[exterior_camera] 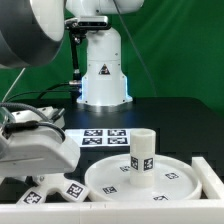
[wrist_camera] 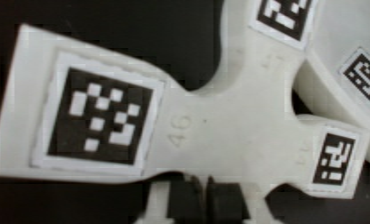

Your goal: Assemble round table

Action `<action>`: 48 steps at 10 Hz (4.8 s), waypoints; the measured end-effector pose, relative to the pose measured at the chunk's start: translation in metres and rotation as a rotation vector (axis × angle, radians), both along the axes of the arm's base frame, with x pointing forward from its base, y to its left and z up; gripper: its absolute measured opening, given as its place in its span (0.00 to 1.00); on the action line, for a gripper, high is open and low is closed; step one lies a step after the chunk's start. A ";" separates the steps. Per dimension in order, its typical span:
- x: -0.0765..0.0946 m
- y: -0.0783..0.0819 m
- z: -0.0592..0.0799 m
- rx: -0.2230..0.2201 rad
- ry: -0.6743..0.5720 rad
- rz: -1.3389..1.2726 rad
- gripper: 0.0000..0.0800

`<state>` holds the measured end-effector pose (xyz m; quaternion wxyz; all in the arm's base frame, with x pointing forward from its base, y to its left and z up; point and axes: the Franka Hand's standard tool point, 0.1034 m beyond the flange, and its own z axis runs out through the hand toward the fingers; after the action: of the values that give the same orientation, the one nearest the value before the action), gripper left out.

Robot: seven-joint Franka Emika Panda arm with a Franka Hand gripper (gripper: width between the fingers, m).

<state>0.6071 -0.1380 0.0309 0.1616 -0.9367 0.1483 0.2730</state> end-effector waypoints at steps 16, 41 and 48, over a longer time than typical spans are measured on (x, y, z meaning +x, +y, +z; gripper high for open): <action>0.014 0.035 0.025 -0.142 -0.022 0.336 0.81; -0.002 0.038 0.013 -0.195 -0.029 0.380 0.81; -0.013 0.021 0.005 -0.260 0.035 0.270 0.81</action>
Offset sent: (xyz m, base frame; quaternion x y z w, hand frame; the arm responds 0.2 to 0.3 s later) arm 0.0000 0.0000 0.0000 0.0000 0.0000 0.0000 1.0000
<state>0.5944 -0.1174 0.0360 -0.0013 -0.9562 0.0579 0.2869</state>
